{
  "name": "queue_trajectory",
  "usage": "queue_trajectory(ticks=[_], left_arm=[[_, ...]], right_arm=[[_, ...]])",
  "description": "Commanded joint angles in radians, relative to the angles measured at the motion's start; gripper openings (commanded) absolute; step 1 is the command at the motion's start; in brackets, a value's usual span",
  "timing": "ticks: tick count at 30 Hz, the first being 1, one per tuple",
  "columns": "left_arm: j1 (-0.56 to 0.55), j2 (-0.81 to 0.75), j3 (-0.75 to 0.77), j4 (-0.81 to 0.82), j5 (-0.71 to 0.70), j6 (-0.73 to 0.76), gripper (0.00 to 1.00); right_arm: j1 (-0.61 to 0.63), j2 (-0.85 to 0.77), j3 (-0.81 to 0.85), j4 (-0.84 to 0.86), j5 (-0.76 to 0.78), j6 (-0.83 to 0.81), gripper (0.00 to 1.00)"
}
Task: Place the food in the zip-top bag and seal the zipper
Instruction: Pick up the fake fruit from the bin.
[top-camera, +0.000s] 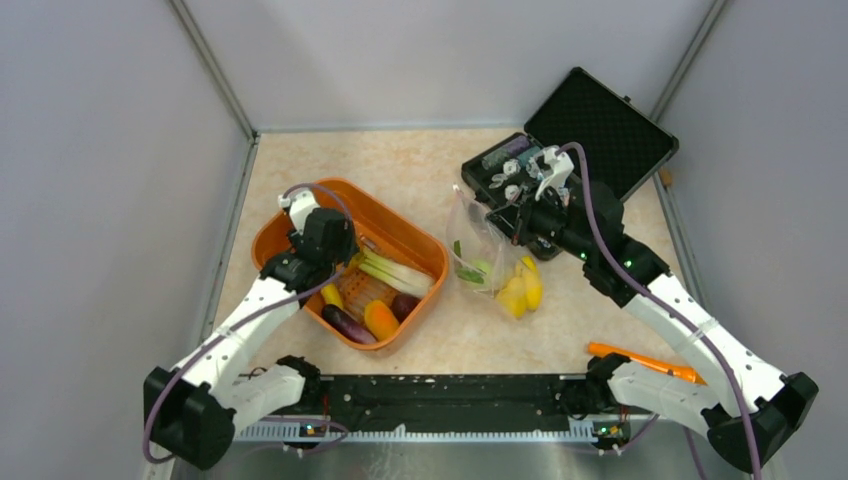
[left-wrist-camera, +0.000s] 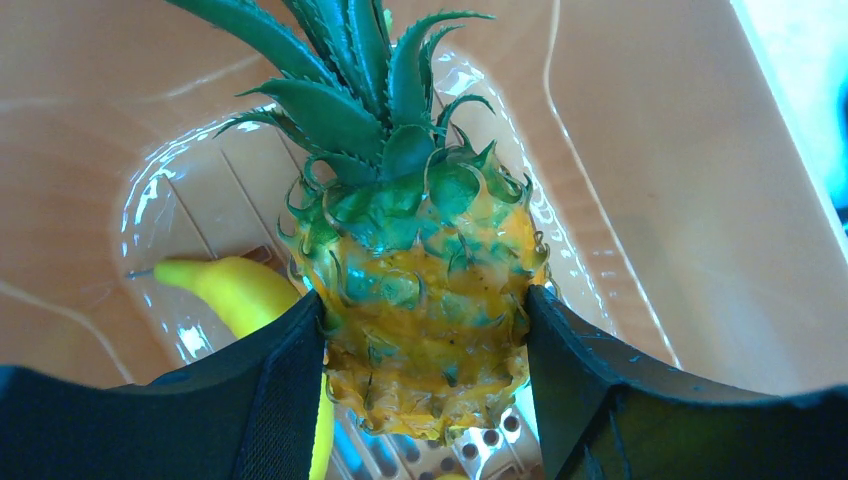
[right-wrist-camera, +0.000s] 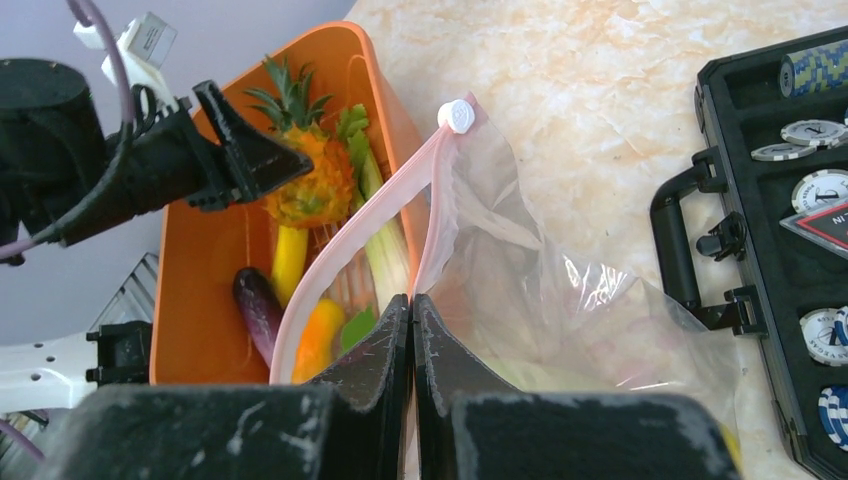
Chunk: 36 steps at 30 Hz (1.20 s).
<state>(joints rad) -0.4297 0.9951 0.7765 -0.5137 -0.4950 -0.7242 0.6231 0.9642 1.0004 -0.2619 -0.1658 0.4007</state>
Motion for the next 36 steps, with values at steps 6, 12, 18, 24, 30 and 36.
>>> queue_trajectory(ticks=[6, 12, 18, 24, 30, 36], left_arm=[[0.079, 0.117, 0.107, 0.238, -0.053, 0.080, 0.22], [0.080, 0.192, 0.128, 0.142, 0.003, 0.106, 0.57], [0.080, 0.155, 0.051, 0.172, 0.113, 0.099, 0.40], [0.080, 0.177, 0.045, 0.160, 0.115, 0.101, 0.66], [0.083, 0.247, 0.081, 0.119, 0.178, 0.095, 0.98], [0.122, 0.242, 0.103, 0.133, 0.258, 0.120, 0.99]], right_arm=[[-0.006, 0.030, 0.030, 0.015, 0.020, -0.040, 0.00], [-0.007, 0.052, 0.031, 0.020, 0.013, -0.062, 0.00], [-0.008, 0.072, 0.048, 0.008, 0.008, -0.071, 0.00], [-0.008, 0.053, 0.048, 0.008, 0.003, -0.056, 0.00], [-0.008, 0.039, 0.029, 0.024, -0.009, -0.028, 0.00], [-0.008, 0.025, 0.015, 0.036, -0.032, 0.003, 0.00]])
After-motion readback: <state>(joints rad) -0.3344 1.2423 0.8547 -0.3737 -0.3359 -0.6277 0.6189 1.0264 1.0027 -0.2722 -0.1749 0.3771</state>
